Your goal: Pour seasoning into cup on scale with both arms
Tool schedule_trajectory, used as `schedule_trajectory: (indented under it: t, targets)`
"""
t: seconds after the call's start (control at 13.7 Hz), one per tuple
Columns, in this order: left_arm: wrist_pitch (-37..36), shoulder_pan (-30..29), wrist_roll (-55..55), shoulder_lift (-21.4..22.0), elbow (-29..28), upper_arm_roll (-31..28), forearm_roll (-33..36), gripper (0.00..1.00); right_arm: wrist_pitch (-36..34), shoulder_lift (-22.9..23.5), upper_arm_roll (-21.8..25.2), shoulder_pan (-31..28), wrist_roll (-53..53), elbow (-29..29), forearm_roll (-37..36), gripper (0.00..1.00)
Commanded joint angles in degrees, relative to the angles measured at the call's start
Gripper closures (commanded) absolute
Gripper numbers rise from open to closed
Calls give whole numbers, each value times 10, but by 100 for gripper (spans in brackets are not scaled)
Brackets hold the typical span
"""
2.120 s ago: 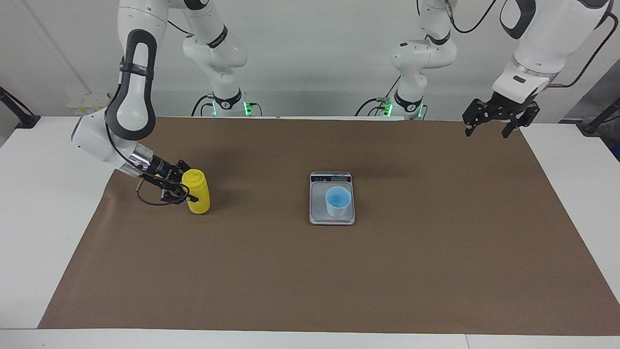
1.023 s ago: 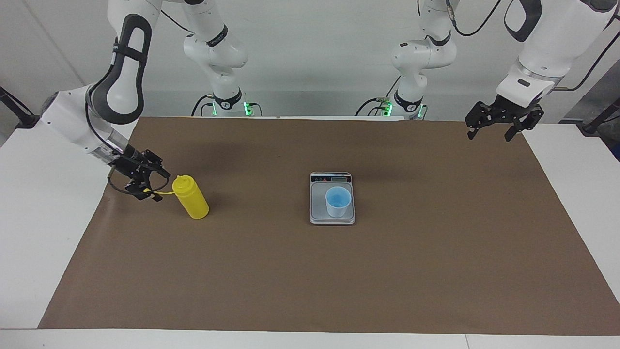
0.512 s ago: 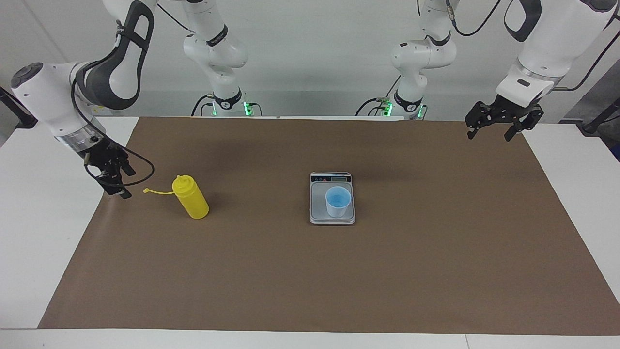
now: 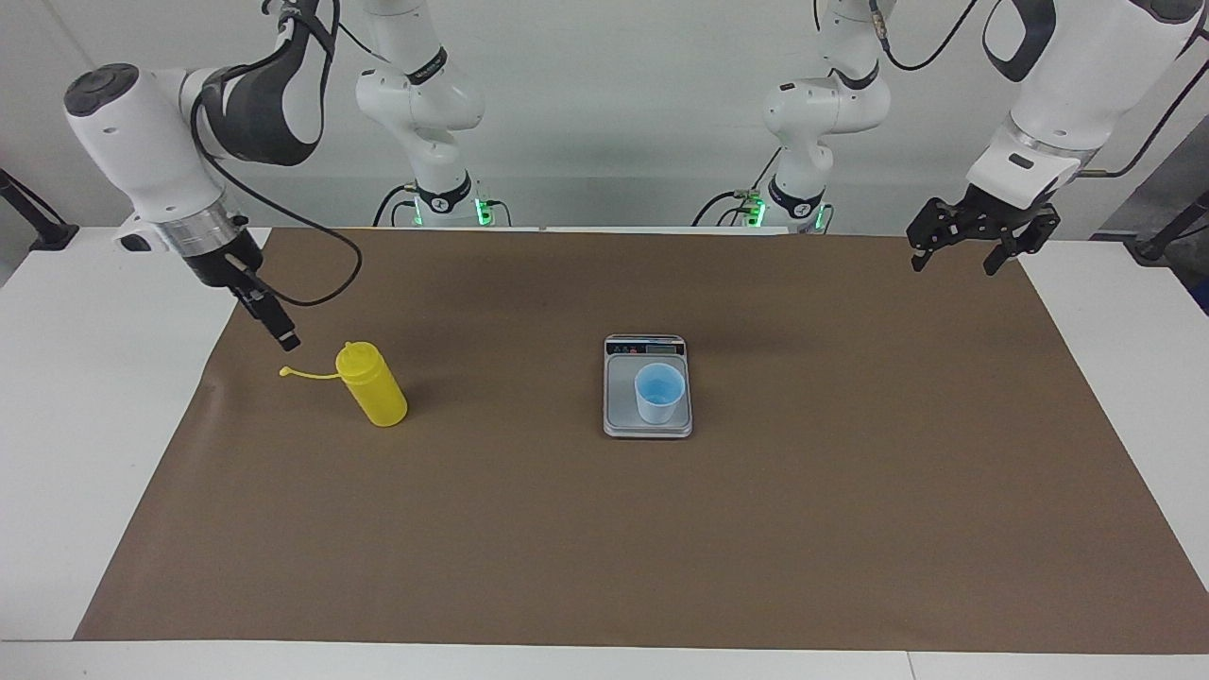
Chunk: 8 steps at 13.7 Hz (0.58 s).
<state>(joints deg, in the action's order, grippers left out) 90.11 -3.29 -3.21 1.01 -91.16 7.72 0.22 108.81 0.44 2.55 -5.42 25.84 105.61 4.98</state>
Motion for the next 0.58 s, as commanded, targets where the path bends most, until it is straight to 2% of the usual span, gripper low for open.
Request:
schedule_trajectory:
  t: [0.0, 0.22, 0.51]
  targets:
    - [-11, -4, -7, 4, 0, 3, 6, 0, -24, -25, -1, 44, -75, 9, -18, 0]
    - [-8, -7, -8, 4, 2, 3, 6, 0, -38, -36, -2, 109, -90, -8, -108, 0]
    - [-8, -7, -7, 4, 1, 2, 6, 0, -83, -27, -4, 110, -110, -90, -83, 0]
